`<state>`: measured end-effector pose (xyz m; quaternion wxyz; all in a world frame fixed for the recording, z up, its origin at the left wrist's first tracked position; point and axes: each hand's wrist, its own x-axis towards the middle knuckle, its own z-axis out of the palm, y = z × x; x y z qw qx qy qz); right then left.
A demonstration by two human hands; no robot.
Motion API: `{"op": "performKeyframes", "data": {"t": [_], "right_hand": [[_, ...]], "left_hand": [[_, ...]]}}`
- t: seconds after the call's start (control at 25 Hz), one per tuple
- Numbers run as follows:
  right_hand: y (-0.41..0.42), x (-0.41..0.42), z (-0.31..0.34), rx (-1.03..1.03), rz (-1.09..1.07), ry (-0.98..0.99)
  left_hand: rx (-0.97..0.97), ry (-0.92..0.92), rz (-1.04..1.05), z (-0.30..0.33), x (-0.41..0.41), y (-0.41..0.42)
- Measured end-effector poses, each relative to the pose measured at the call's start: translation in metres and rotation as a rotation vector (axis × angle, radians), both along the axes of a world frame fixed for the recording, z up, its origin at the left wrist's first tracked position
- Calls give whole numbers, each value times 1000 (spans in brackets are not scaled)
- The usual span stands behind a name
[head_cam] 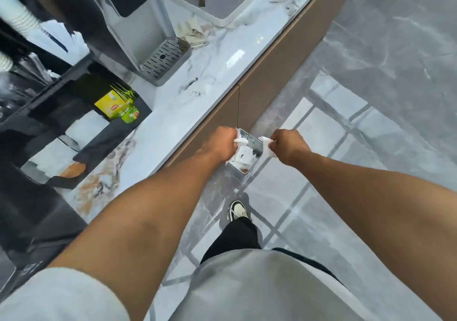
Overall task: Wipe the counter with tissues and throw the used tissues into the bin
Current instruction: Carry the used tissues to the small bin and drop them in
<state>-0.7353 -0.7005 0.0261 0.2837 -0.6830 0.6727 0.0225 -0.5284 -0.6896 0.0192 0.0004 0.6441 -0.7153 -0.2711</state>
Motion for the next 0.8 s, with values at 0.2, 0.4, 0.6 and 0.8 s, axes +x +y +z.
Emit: {"op": "performKeyframes", "data": {"t": [0.2,0.4,0.6,0.8], "right_hand": [[-39,6,-16,46,24,-3],[-79,0,-47,70,43,-4],[-122,-7,-78,146,146,6],[-172,-10,-118,268,305,46]], "left_hand": [[58,-4,-1,-23,7,-29],[124,57,176,-50,-1,-41],[186,164,556,-79,-21,-50],[165,292,975,-108,-50,-78]]}}
